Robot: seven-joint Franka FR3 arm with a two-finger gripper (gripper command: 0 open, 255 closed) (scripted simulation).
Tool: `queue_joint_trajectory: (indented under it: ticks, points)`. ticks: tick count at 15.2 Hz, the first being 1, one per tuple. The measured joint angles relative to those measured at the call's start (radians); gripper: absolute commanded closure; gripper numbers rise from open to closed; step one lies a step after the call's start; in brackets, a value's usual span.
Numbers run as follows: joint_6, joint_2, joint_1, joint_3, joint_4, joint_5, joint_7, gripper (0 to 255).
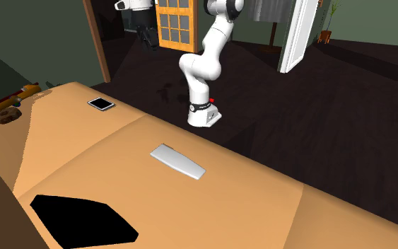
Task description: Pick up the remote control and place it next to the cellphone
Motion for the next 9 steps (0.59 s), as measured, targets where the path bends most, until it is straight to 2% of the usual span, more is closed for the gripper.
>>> queue_joint_trajectory:
  ticks: [3,9]
  points:
    - [0.016,-0.008,-0.005,0.034,-0.022,0.024,0.058,0]
    - [0.105,-0.044,-0.024,0.209,-0.134,0.152,0.349,0]
